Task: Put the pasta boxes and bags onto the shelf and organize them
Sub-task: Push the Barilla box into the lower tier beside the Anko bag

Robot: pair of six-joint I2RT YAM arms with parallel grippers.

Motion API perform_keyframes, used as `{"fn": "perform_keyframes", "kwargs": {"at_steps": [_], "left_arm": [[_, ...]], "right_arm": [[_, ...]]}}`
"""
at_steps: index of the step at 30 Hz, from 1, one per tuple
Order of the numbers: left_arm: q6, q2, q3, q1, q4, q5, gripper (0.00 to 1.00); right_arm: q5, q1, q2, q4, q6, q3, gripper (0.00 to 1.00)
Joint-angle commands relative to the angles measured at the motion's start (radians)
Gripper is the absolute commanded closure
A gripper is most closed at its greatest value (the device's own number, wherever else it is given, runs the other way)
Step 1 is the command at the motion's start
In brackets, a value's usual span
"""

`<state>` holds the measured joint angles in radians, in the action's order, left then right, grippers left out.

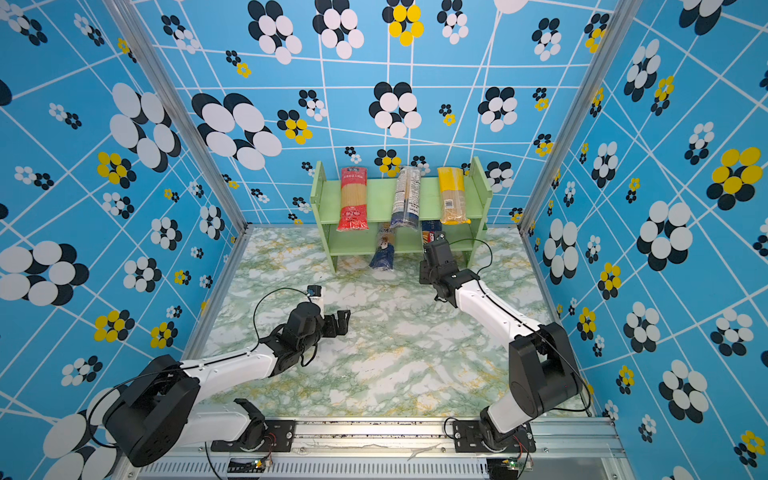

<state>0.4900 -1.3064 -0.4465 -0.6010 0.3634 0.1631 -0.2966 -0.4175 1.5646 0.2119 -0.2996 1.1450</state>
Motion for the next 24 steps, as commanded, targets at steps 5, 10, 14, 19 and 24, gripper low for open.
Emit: {"fn": "perform_keyframes", "kwargs": {"at_steps": [5, 10, 14, 19, 24], "left_arm": [[-0.002, 0.028, 0.022, 0.013, 0.011, -0.011, 0.01], [-0.003, 0.032, 0.026, 0.016, 0.010, -0.011, 0.01], [-0.003, 0.033, 0.029, 0.019, 0.011, -0.011, 0.01], [-0.003, 0.034, 0.034, 0.022, 0.016, -0.015, 0.01], [-0.002, 0.035, 0.032, 0.026, 0.017, -0.018, 0.01]], "right_arm": [[-0.024, 0.008, 0.009, -0.189, -0.007, 0.091, 1.00], [-0.026, 0.014, 0.031, -0.204, -0.007, 0.110, 1.00], [-0.026, 0.018, 0.051, -0.204, -0.004, 0.129, 1.00], [-0.031, 0.023, 0.069, -0.215, -0.004, 0.144, 1.00], [-0.029, 0.028, 0.085, -0.235, 0.001, 0.155, 1.00]]}}
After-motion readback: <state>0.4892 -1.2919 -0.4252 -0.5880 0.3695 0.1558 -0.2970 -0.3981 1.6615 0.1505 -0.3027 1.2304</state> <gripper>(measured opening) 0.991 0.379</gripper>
